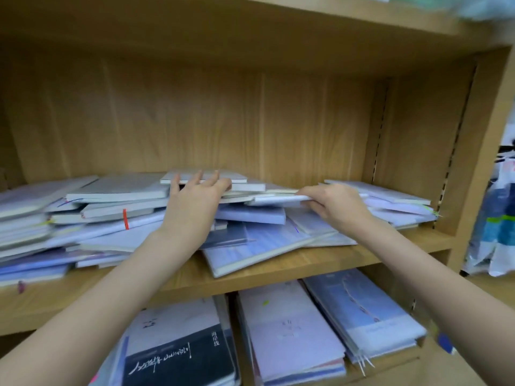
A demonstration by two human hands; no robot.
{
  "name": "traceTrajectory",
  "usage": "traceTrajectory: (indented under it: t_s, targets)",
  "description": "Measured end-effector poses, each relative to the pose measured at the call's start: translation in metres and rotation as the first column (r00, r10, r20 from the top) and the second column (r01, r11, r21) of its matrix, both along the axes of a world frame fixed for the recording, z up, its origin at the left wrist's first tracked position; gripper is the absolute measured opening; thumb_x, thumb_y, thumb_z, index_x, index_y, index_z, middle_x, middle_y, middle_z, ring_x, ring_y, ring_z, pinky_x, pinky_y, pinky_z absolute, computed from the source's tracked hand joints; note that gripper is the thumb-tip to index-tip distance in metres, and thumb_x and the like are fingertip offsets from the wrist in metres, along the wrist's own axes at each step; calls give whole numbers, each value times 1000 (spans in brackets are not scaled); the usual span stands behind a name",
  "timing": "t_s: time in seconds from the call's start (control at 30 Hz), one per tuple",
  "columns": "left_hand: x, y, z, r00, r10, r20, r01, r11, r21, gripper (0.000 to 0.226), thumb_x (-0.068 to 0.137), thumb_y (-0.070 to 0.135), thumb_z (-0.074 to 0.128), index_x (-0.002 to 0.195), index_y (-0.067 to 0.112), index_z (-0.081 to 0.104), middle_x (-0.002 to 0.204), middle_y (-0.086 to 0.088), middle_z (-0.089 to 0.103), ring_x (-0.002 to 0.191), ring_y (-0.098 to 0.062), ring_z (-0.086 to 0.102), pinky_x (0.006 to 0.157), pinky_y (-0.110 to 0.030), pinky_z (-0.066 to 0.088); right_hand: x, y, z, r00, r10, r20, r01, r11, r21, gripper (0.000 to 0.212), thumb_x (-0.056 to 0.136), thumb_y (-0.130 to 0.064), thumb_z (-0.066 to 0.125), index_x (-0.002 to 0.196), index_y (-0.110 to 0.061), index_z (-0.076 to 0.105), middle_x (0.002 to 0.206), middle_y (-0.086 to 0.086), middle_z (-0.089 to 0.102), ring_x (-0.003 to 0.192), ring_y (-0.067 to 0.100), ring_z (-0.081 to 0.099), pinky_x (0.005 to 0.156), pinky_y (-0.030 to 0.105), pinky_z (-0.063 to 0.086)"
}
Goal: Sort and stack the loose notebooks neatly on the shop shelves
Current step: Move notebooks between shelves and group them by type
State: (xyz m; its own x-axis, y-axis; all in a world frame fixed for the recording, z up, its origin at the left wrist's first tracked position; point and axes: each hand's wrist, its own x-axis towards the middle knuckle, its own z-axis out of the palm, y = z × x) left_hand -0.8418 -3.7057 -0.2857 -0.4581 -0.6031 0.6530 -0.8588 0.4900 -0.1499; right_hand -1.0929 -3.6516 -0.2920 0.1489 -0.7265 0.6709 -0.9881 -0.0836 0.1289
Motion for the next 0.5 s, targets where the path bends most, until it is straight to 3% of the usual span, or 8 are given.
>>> traceTrajectory:
  t_s: [0.13, 0.27, 0.33, 0.4, 0.47, 0.5]
  targets:
    - [3, 1, 5, 1000, -20, -2, 20, 999, 40, 70, 81, -17, 46, 135, 27, 35, 156, -2, 19, 144, -26, 15, 114, -51, 9, -2, 30, 3, 984, 168, -65, -177, 965, -193, 29, 84, -25, 47, 94, -16, 73, 77, -1, 72, 62, 23, 67, 49, 22, 33]
    - [5, 4, 2, 998, -67, 12, 66, 996, 67, 62, 88, -7, 45, 138, 29, 38, 155, -1, 21, 144, -24, 14, 113, -49, 7, -8, 65, -30, 961, 195, -195, -240, 940, -242, 28, 84, -17, 48, 104, -19, 67, 94, 1, 73, 76, 18, 71, 51, 25, 50]
    - [3, 7, -4, 992, -125, 0, 125, 992, 32, 52, 91, 2, 47, 138, 22, 43, 154, -6, 24, 143, -27, 15, 113, -51, 4, -19, 73, -45, 981, 112, -159, -139, 976, -168, 31, 79, -18, 59, 109, -18, 67, 107, 4, 71, 85, 21, 70, 58, 31, 57]
    - [-1, 9, -10, 983, -182, -28, 182, 983, -3, 46, 88, 4, 51, 133, 15, 50, 150, -11, 32, 141, -32, 20, 112, -54, 4, -35, 69, -50, 991, -30, -127, 25, 999, -36, 51, 64, 2, 70, 113, -9, 66, 117, 13, 65, 103, 32, 64, 77, 43, 56]
    - [-3, 12, -14, 977, -210, -31, 211, 977, 16, 45, 88, 6, 52, 132, 14, 52, 149, -11, 33, 141, -33, 21, 112, -53, 3, -48, 73, -47, 992, -123, 14, 122, 990, 72, 53, 65, 12, 61, 114, -8, 66, 121, 15, 63, 115, 38, 57, 90, 46, 50]
    - [-4, 12, -14, 976, -217, -26, 218, 976, 20, 44, 89, 7, 52, 132, 15, 51, 149, -9, 34, 141, -31, 21, 113, -52, 2, -51, 78, -47, 987, -132, 88, 128, 990, 55, 47, 70, 8, 59, 112, -11, 68, 116, 13, 66, 110, 34, 61, 87, 41, 51]
